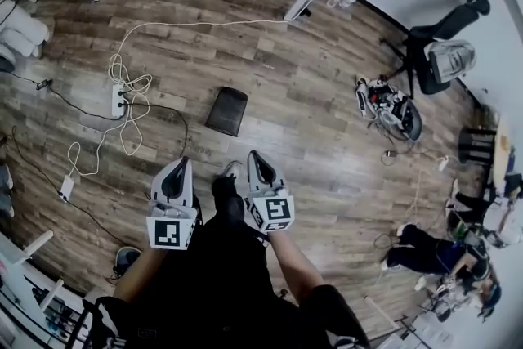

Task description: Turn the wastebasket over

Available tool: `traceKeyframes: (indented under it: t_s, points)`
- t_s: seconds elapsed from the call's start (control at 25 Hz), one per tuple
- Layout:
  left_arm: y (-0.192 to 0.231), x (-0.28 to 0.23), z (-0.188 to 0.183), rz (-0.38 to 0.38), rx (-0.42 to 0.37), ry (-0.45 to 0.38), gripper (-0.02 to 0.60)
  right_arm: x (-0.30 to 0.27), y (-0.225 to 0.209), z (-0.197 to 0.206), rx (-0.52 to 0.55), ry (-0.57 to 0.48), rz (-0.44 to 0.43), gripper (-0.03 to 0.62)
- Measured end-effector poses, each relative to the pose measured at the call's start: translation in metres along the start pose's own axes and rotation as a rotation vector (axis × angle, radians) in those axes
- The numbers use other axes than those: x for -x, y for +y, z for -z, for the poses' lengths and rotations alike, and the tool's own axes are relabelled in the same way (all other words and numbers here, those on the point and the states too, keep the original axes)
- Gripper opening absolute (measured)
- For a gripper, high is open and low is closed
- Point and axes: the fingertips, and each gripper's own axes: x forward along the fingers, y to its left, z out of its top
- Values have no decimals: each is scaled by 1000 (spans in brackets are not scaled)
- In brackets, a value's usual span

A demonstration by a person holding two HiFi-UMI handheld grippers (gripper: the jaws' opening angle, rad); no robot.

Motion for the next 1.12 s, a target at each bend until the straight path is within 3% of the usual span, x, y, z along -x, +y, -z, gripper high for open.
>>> traceKeyframes:
  t_s: [0.2,0.48,0.76,1.12]
  points:
    - [-3,-26,6,2,-10,15,34,-33,-28,24,41,77,-15,32]
    - [-3,-80,26,97,-38,63,34,-85,-57,82,64,186,18,32]
    - [3,-113,60,147,-41,116,34,-139,-69,163,120,315,-12,34]
    - [30,-144,117,113,25,134,34,-199,-75,284,162,489,-52,35]
